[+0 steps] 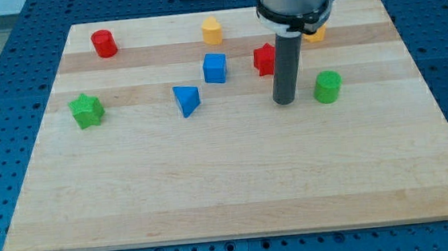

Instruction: Put your hand to the bottom of the yellow hexagon

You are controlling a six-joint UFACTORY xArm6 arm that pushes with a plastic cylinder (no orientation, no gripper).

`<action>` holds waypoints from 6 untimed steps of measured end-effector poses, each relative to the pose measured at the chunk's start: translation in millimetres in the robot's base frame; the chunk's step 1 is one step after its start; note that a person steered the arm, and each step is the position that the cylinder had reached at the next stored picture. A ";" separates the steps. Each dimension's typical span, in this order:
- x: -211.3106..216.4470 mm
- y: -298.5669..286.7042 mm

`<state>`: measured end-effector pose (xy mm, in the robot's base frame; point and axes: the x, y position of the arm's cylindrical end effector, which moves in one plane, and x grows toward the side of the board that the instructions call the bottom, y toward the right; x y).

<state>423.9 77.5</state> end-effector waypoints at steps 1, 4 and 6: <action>-15.8 7.7; -51.7 56.9; -89.9 69.9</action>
